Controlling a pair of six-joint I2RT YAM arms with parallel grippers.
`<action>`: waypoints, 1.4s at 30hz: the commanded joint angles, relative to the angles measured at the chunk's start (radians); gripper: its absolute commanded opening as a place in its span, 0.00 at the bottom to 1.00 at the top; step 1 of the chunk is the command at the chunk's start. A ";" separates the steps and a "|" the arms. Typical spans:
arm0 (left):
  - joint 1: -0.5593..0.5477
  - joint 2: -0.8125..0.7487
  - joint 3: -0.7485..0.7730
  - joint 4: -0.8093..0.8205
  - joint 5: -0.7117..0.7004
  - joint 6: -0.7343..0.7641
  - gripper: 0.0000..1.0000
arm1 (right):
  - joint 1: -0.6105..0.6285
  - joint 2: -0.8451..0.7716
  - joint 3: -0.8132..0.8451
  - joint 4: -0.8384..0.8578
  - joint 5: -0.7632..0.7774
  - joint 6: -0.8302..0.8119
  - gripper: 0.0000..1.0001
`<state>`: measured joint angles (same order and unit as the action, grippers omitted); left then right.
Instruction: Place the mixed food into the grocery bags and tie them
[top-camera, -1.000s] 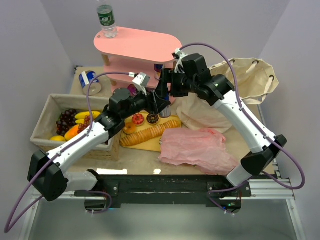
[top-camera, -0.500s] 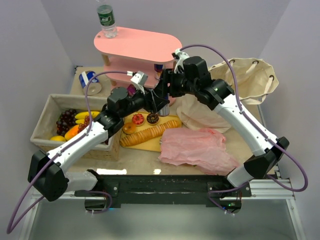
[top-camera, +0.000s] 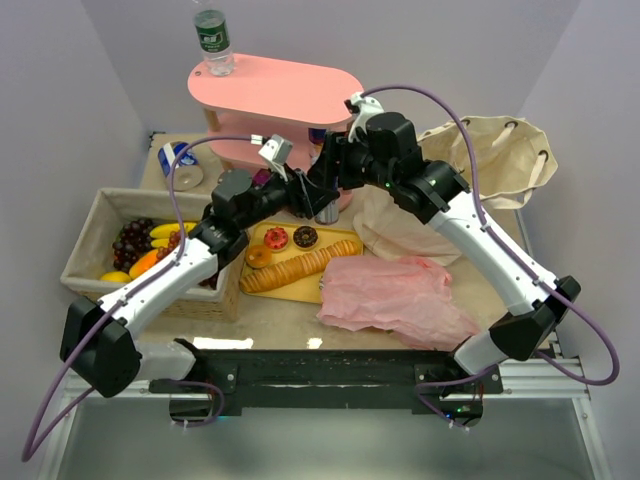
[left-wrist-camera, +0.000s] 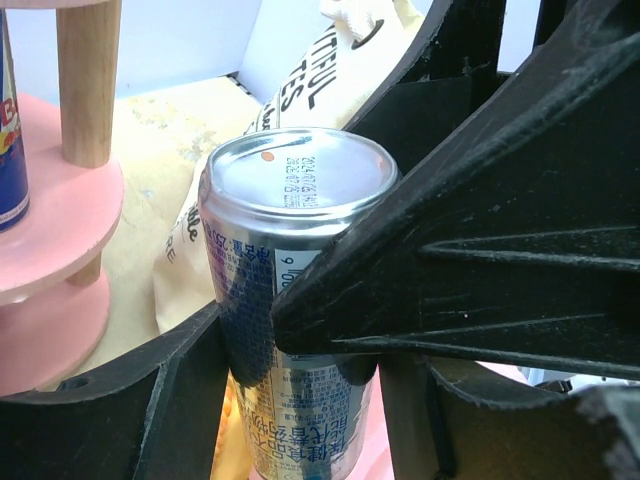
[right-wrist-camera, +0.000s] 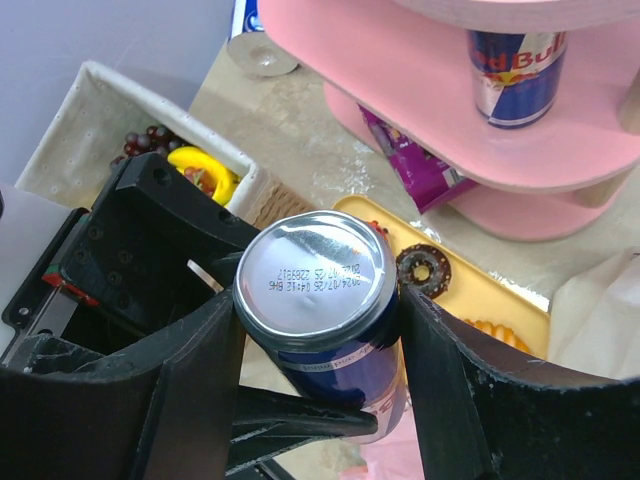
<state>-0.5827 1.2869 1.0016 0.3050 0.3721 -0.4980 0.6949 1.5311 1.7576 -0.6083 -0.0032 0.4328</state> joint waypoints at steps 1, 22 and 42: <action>0.014 -0.024 0.074 0.181 0.073 -0.027 0.48 | -0.023 -0.008 0.002 0.059 0.154 -0.039 0.00; 0.041 0.009 0.088 0.210 0.120 -0.030 0.77 | -0.026 -0.019 0.103 -0.002 0.368 -0.057 0.00; 0.070 0.006 0.130 -0.039 -0.097 0.058 0.80 | -0.101 -0.063 0.485 -0.134 0.782 -0.402 0.00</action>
<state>-0.5236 1.3010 1.0592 0.3695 0.3790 -0.4919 0.6449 1.4841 2.1143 -0.7219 0.6140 0.1711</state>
